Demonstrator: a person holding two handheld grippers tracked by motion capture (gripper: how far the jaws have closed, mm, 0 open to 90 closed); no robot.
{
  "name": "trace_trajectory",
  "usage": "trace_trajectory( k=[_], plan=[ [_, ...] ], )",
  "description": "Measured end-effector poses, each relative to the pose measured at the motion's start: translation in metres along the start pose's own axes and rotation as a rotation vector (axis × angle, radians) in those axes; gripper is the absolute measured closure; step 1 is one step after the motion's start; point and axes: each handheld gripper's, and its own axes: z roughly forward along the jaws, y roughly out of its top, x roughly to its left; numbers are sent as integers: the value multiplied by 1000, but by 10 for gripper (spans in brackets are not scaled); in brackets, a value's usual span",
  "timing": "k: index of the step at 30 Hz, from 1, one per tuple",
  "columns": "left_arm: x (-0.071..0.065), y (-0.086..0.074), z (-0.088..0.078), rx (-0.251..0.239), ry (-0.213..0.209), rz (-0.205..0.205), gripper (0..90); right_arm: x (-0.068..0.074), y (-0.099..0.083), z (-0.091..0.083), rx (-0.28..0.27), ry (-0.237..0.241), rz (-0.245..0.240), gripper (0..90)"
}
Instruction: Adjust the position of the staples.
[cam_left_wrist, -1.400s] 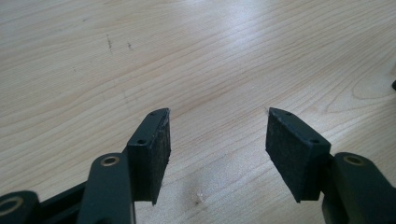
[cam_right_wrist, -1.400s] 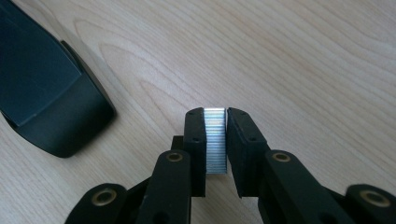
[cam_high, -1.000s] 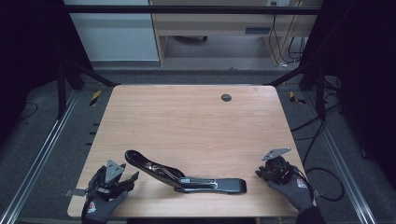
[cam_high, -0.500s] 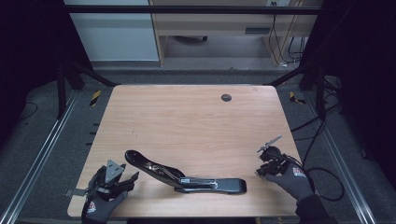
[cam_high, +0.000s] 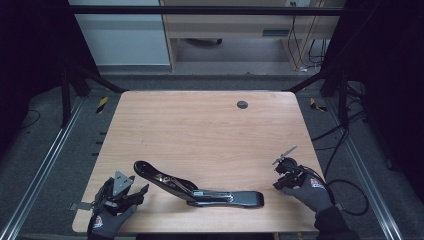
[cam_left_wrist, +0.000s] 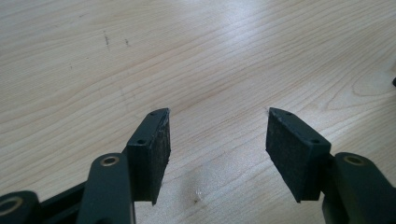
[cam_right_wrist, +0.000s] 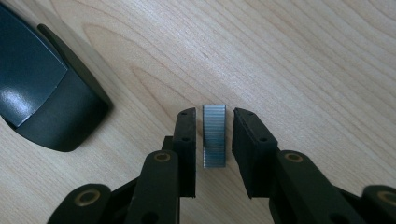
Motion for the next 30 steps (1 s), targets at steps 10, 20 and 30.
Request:
trace_trajectory(
  k=[10,20,30],
  plan=[
    [0,0,0,1,0,0,402,0,-2,4,-12,4,-14,779],
    [0,0,0,1,1,1,403,-1,-7,2,-38,5,-1,784],
    [-1,0,1,4,1,5,403,9,-6,-30,-202,31,-137,784]
  ],
)
